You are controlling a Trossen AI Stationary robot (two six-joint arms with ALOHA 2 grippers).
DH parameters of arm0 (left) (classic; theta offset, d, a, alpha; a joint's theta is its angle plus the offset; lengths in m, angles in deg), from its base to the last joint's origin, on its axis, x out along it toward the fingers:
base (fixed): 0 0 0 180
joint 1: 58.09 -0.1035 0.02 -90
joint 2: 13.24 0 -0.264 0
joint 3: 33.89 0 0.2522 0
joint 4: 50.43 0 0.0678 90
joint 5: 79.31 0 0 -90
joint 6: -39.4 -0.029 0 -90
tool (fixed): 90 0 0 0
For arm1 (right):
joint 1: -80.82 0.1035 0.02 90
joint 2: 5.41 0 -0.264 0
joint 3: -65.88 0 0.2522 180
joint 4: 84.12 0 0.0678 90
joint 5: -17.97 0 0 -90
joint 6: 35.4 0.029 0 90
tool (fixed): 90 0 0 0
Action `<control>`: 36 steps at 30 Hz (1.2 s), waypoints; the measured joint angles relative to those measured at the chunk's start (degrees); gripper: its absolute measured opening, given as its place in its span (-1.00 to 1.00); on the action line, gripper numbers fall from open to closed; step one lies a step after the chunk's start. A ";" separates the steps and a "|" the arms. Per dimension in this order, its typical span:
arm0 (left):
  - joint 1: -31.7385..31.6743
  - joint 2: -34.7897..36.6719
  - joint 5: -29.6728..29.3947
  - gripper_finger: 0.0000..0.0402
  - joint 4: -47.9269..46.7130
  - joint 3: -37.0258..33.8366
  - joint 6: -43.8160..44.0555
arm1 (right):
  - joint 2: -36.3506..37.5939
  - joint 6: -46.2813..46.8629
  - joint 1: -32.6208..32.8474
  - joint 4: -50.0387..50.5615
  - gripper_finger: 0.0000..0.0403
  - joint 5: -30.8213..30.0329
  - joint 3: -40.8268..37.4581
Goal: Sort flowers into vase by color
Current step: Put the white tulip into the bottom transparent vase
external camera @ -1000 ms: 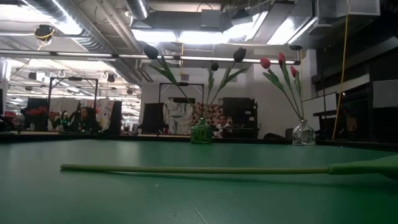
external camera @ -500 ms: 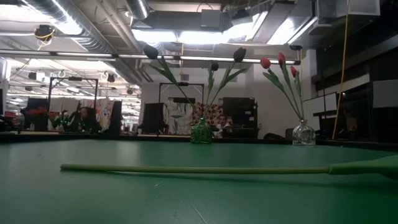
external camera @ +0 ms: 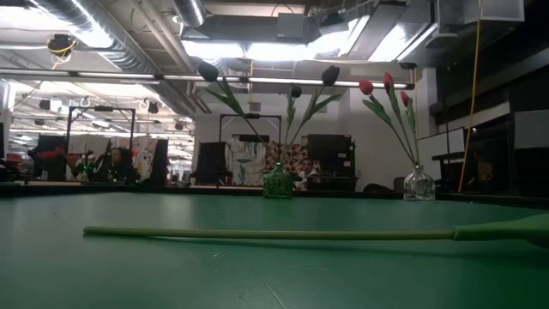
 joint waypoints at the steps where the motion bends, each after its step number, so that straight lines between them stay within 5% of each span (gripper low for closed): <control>1: 0.03 0.00 -0.03 -0.16 0.00 0.00 -0.24 | -0.83 0.05 0.02 -0.18 -1.00 -0.13 0.00; 36: 0.03 0.00 -0.83 -0.16 -0.22 0.00 -2.46 | -5.80 10.83 0.57 7.46 -0.99 -6.62 -0.33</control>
